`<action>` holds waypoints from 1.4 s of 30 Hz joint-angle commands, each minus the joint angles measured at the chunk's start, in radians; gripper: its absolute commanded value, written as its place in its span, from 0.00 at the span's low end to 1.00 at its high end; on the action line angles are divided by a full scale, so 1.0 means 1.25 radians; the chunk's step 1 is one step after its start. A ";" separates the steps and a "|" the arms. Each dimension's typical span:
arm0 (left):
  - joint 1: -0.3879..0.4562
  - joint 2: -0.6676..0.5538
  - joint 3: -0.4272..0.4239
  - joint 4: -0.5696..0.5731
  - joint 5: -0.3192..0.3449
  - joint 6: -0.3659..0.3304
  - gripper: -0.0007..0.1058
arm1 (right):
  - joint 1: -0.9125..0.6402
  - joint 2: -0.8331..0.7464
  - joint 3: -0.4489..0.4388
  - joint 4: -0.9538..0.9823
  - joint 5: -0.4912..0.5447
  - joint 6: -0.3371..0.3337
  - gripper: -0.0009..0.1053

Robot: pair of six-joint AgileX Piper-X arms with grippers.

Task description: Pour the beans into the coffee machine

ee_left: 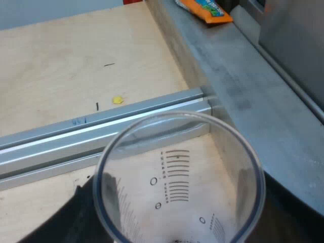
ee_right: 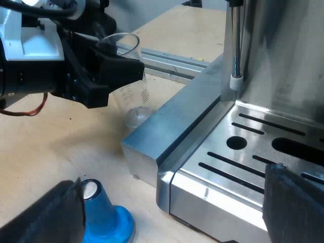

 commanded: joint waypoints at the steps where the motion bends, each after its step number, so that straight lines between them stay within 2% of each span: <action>1: 0.001 0.002 -0.001 -0.014 0.000 -0.010 0.02 | -0.006 -0.001 -0.001 -0.012 -0.003 -0.001 0.70; 3: 0.001 0.002 -0.001 -0.014 0.000 -0.010 0.07 | -0.006 -0.001 -0.001 -0.012 -0.003 -0.001 0.70; 4: 0.001 0.002 -0.001 -0.014 0.000 -0.010 0.18 | -0.006 -0.001 -0.001 -0.012 -0.003 -0.001 0.70; 5: 0.001 0.002 -0.001 -0.014 0.000 -0.010 0.21 | -0.006 -0.001 -0.001 -0.012 -0.003 -0.001 0.70; 7: 0.001 0.002 -0.001 -0.014 0.000 -0.010 0.38 | -0.006 -0.001 -0.001 -0.012 -0.003 -0.001 0.70; 10: 0.001 0.002 -0.001 -0.014 0.000 -0.010 0.50 | -0.006 -0.001 -0.001 -0.012 -0.003 -0.001 0.70; 12: 0.001 0.002 -0.001 -0.014 0.000 -0.010 0.55 | -0.006 -0.001 -0.001 -0.012 -0.003 -0.001 0.70; 20: 0.001 0.002 -0.001 0.009 -0.009 -0.010 0.57 | -0.006 -0.001 -0.001 -0.012 -0.003 -0.001 0.70; 23: 0.001 0.002 -0.012 0.045 -0.014 -0.010 0.57 | -0.006 -0.001 -0.001 -0.012 -0.003 0.005 0.70; 31: 0.001 0.002 -0.067 0.307 -0.041 -0.018 0.57 | -0.006 -0.001 -0.001 -0.012 -0.003 0.005 0.70; 35: 0.001 -0.015 -0.069 0.377 -0.045 -0.044 0.57 | -0.006 -0.001 -0.001 -0.012 -0.003 0.005 0.70; 40: 0.001 -0.047 -0.069 0.433 -0.053 -0.045 0.57 | -0.006 -0.001 -0.001 -0.012 -0.003 0.005 0.70; 42: 0.001 -0.104 -0.069 0.497 -0.078 -0.045 0.57 | -0.006 -0.001 -0.001 -0.012 -0.010 0.005 0.70</action>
